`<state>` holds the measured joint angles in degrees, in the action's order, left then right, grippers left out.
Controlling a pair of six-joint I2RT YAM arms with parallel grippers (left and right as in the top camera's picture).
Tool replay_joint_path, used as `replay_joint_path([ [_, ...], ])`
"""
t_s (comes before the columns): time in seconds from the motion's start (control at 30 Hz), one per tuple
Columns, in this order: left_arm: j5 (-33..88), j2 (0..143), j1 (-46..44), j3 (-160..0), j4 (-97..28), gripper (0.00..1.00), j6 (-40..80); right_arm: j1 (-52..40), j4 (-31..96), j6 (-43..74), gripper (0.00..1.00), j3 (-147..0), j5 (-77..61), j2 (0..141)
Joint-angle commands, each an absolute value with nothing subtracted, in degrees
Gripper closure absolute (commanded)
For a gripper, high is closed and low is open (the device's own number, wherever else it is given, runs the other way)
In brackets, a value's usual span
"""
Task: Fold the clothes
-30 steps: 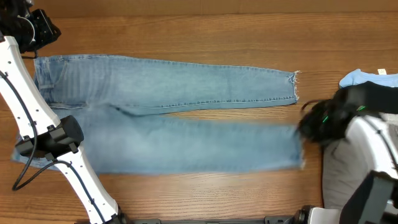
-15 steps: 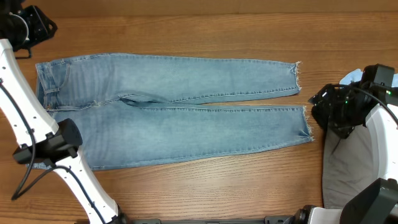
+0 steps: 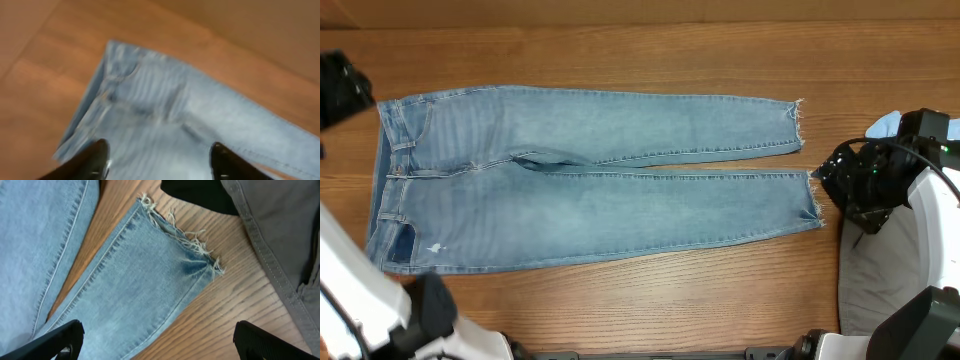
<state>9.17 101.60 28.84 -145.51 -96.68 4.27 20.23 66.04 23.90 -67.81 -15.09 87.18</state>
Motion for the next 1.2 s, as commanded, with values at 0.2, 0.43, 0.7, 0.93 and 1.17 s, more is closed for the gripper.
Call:
replay_joint_path([
  [0.2,1.48,96.01,36.07,-113.19,-94.0,0.21,10.79,20.23,67.85,20.71,0.0,-68.51,-15.46,86.8],
  [0.43,7.92,96.07,48.01,-88.27,-79.13,0.21,11.4,20.23,67.85,20.71,0.0,-68.51,-15.46,86.8],
  [0.7,16.86,97.58,53.28,-68.31,-58.41,0.18,8.99,20.23,67.83,20.73,0.0,-68.51,-15.46,86.8],
  [0.93,11.31,98.15,52.45,-61.87,-48.18,0.28,10.94,20.23,67.81,20.75,0.0,-68.51,-15.44,86.8],
  [1.17,6.81,98.15,52.58,-56.03,-42.76,0.28,13.98,20.23,67.88,20.73,0.0,-68.51,-15.44,86.8],
])
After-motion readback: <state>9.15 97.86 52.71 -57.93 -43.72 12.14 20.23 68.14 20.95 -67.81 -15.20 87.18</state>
